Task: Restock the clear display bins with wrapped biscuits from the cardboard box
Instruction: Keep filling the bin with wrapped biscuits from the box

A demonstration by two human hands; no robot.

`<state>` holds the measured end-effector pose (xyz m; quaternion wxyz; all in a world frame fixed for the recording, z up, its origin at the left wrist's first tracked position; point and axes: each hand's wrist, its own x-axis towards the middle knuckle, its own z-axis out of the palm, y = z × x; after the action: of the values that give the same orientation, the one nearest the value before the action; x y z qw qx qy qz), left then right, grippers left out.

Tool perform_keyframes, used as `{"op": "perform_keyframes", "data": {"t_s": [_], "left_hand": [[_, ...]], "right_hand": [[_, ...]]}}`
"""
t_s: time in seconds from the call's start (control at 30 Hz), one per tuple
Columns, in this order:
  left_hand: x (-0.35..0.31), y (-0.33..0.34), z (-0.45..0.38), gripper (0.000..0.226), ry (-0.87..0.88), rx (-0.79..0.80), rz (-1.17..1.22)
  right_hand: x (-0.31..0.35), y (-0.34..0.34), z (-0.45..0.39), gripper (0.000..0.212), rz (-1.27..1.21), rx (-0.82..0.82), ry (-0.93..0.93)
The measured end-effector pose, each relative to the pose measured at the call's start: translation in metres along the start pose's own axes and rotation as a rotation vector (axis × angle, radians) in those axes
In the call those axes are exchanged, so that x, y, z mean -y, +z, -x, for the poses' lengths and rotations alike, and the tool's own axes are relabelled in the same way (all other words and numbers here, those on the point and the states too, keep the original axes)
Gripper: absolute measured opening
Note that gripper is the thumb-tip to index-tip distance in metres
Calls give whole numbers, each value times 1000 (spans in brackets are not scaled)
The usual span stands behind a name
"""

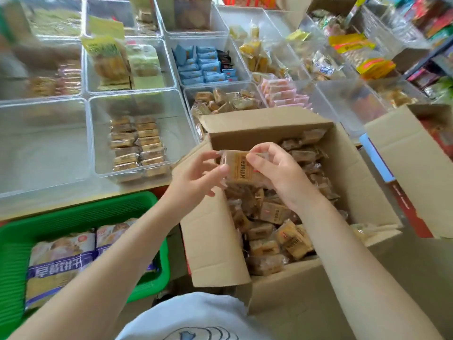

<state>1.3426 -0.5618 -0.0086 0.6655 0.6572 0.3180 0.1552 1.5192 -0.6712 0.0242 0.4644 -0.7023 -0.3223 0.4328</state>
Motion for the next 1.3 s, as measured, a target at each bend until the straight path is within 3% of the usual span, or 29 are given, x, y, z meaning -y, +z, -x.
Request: {"op": "perform_keyframes", "data": {"t_s": [0.07, 0.17, 0.3, 0.37, 0.47, 0.6, 0.7, 0.87, 1.07, 1.2, 1.3], "left_hand": [[-7, -21, -3, 40, -74, 82, 72], [4, -56, -8, 23, -35, 3, -107], [22, -100, -17, 59, 82, -73, -597], [34, -122, -27, 57, 81, -126, -704], [66, -154, -48, 51, 121, -238, -661], [121, -196, -78, 70, -5, -338, -833], [162, -213, -86, 74, -156, -251, -1012], [191, -210, -82, 71, -98, -255, -1161], [188, -211, -82, 70, -109, -231, -1186], [189, -212, -83, 72, -107, -231, -1212], [186, -211, -83, 74, -120, -231, -1217]], "right_hand": [[13, 22, -14, 27, 38, 31, -42], [23, 48, -39, 23, 264, 101, -128], [22, 84, -76, 35, 757, 253, -256], [21, 111, -99, 39, 924, 310, -340], [24, 143, -140, 38, 1024, 289, -403], [27, 164, -200, 30, 1155, 144, -352], [17, 177, -240, 20, 1445, 117, -268], [-21, 205, -277, 31, 1789, 221, -166], [-58, 226, -294, 31, 1845, 392, -11], [-68, 221, -299, 35, 1589, 513, 264], [-60, 213, -296, 42, 1446, 490, 308]]}}
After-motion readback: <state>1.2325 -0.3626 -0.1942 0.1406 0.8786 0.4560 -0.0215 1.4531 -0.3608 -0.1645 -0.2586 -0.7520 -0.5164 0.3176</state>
